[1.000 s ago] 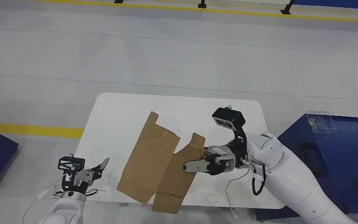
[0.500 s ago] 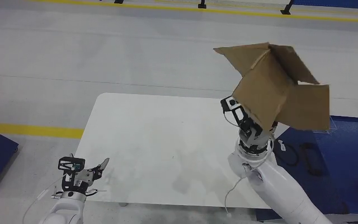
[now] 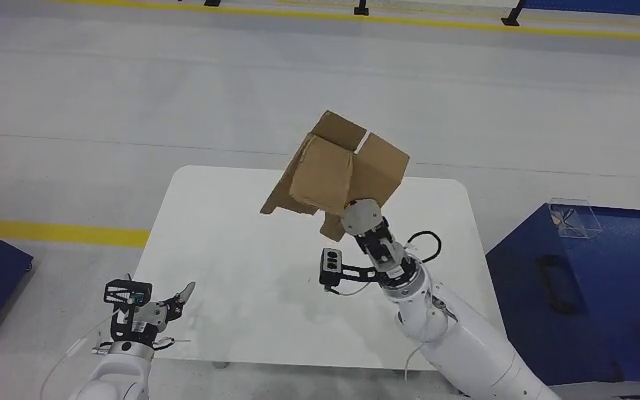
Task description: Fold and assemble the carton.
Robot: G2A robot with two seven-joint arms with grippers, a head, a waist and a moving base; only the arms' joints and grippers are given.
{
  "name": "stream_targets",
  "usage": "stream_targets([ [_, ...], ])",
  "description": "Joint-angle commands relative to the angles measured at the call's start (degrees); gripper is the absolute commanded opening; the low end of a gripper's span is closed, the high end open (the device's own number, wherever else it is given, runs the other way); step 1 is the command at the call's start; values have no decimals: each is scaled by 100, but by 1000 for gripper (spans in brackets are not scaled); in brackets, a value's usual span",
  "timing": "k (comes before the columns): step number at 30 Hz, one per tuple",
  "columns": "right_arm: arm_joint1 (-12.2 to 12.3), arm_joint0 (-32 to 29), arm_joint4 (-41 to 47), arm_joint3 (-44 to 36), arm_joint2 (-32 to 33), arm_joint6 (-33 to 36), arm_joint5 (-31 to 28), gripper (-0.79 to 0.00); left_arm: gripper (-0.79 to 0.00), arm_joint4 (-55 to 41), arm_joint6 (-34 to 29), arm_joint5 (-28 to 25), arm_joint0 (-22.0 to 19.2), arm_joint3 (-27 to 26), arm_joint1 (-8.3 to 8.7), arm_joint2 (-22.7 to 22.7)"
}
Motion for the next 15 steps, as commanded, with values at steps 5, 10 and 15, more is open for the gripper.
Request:
stream_targets([
  [5, -124, 160, -2183, 105, 552, 1414, -1379, -785, 0, 0, 0, 0, 0, 0, 0, 0],
  [10, -248, 534, -4887, 565, 731, 3092, -3130, -785, 0, 0, 0, 0, 0, 0, 0, 0],
  [15, -273, 929, -7019, 1111, 955, 4086, -4432, -785, 0, 0, 0, 0, 0, 0, 0, 0],
])
